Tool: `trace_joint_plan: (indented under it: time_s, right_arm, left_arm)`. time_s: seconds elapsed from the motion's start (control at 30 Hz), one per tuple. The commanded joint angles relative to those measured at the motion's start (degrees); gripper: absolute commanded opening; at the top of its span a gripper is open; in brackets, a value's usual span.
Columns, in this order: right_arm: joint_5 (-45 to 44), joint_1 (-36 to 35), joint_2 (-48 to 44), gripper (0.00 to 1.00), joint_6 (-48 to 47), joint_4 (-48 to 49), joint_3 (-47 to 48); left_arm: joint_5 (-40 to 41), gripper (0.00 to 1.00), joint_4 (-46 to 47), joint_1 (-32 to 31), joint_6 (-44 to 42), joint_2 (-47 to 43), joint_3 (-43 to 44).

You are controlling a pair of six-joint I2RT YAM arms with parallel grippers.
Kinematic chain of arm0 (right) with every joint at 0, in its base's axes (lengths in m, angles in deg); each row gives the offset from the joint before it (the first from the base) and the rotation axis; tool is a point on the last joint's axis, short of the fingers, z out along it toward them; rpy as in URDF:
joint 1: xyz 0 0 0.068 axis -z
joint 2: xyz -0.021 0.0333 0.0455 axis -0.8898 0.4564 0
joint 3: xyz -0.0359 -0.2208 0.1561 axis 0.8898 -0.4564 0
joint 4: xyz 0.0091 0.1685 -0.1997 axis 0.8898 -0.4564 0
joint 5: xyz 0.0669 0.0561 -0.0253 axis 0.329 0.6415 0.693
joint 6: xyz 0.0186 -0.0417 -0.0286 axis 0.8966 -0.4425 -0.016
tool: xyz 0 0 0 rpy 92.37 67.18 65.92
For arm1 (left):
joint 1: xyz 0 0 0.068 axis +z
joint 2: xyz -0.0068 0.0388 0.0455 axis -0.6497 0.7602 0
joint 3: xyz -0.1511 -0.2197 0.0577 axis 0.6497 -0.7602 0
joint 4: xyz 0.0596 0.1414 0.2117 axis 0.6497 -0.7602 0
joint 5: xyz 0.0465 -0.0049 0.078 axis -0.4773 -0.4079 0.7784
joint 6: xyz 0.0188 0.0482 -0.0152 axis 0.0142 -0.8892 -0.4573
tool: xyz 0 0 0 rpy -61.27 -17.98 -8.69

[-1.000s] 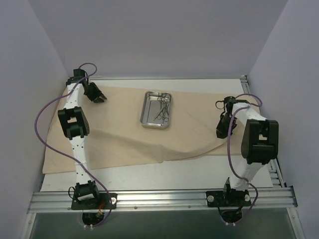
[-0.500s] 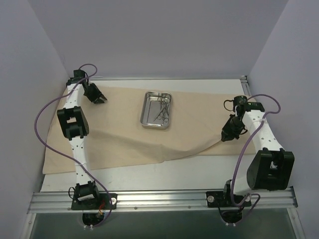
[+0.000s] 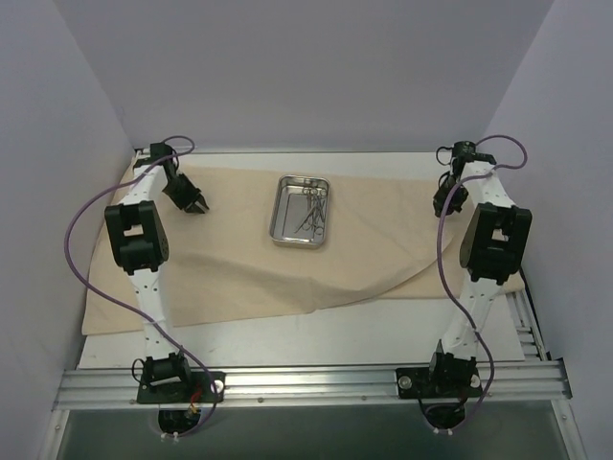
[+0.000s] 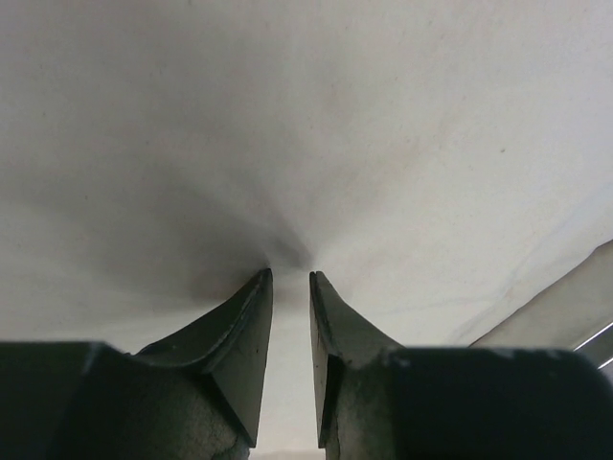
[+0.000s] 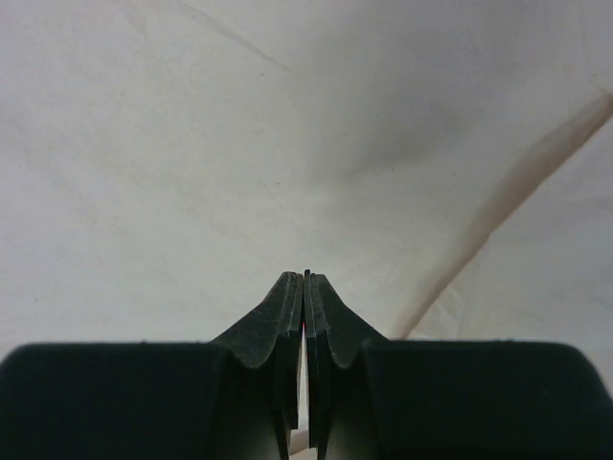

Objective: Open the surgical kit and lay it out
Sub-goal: Smooth out the surgical kit at the center of the board.

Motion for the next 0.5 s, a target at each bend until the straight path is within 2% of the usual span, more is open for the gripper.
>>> trace_joint_plan:
  time_s: [0.0,0.2,0.47]
  right_arm:
    - [-2.1,-0.3,2.6,0.0,-1.8,-2.4,2.4]
    - [-1.6,-0.2,7.7,0.0,-2.3,1.0,0.7]
    - [-1.0,-0.2,18.4,0.0,-2.5,1.1,9.7]
  left_arm:
    - [1.6,0.32,1.6,-0.5,0.8,-4.5,-3.7]
    - [2.8,0.32,-0.1,-0.5,0.4,-3.2,-4.3]
    - [1.1,0.32,-2.8,-0.6,1.7,4.9,3.4]
